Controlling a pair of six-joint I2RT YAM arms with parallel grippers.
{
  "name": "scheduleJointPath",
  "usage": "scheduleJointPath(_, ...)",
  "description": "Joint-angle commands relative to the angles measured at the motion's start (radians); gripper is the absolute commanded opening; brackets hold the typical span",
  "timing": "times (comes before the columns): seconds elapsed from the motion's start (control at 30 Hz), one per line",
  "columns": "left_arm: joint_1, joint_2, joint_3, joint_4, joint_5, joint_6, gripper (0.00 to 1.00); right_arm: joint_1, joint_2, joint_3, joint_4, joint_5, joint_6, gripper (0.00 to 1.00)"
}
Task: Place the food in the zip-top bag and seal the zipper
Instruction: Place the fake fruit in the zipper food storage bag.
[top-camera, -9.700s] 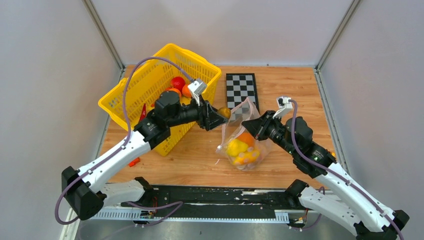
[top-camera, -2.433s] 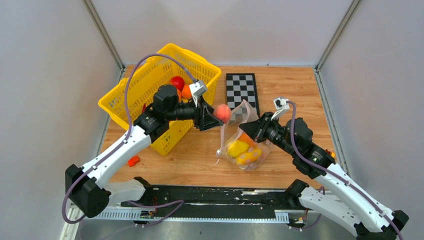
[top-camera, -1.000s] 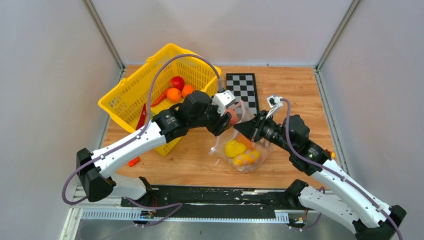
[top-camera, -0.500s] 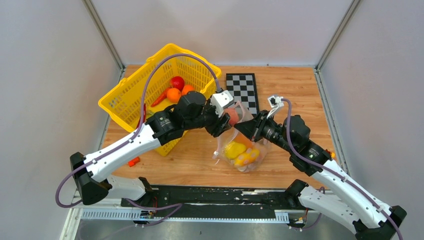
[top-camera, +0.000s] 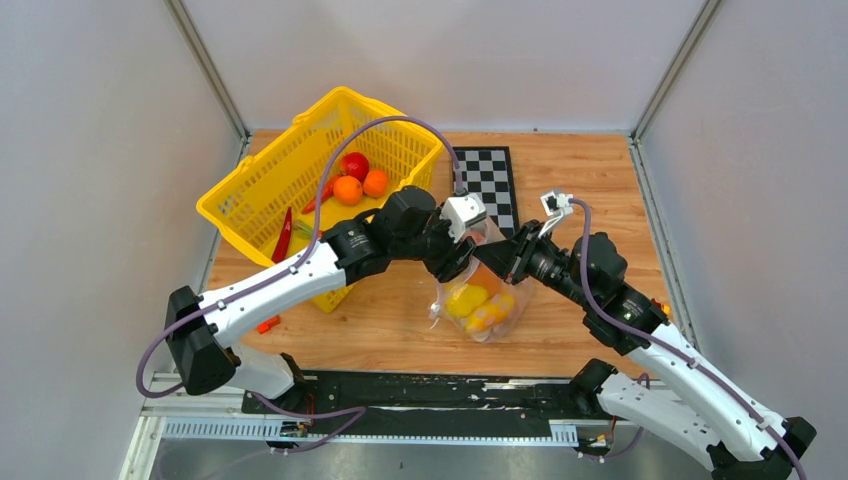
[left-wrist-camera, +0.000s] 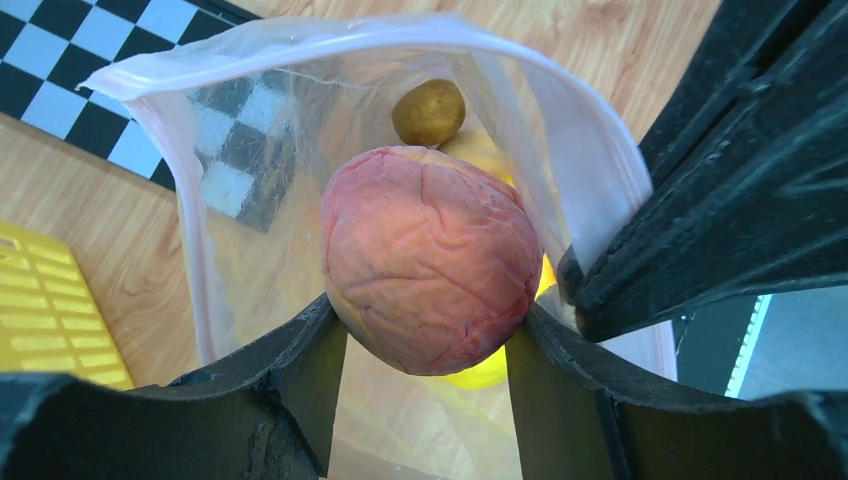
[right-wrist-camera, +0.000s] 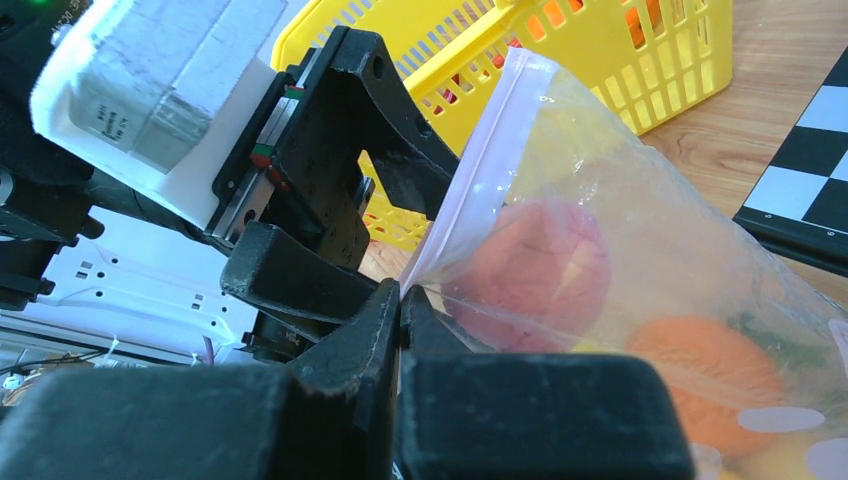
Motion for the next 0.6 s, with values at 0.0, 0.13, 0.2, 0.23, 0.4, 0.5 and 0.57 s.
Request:
scheduleJointPath(0.0,-0.005,-0.015,0.003,0.109,0.064,-0.018,0.62,-0.002,-0.013,0.021,0.059,-0.007,0.001,0.00)
scheduleJointPath(0.13,-0.005,0.004,-0.013,0.146,0.055,-0.041,0.68,-0.003,-0.018,0.021,0.055,0.000,0.000,0.00)
scheduleJointPath(0.2,-0.005,0.018,-0.016,0.153,0.055,-0.051,0.74,-0.002,-0.021,0.019,0.050,0.010,0.001,0.00)
scheduleJointPath(0.23,-0.005,0.022,-0.014,0.152,0.050,-0.056,0.77,-0.003,-0.023,0.018,0.046,0.017,0.003,0.00)
scheduleJointPath(0.4,-0.005,0.015,-0.019,0.165,-0.002,-0.069,0.87,-0.003,-0.041,0.006,0.030,0.062,0.016,0.00)
scheduleJointPath(0.5,-0.005,-0.004,-0.016,0.171,-0.015,-0.067,0.89,-0.003,-0.046,0.002,0.014,0.086,0.018,0.00)
scheduleJointPath(0.57,-0.005,-0.018,-0.015,0.176,-0.014,-0.067,0.90,-0.002,-0.047,0.002,0.005,0.097,0.021,0.00)
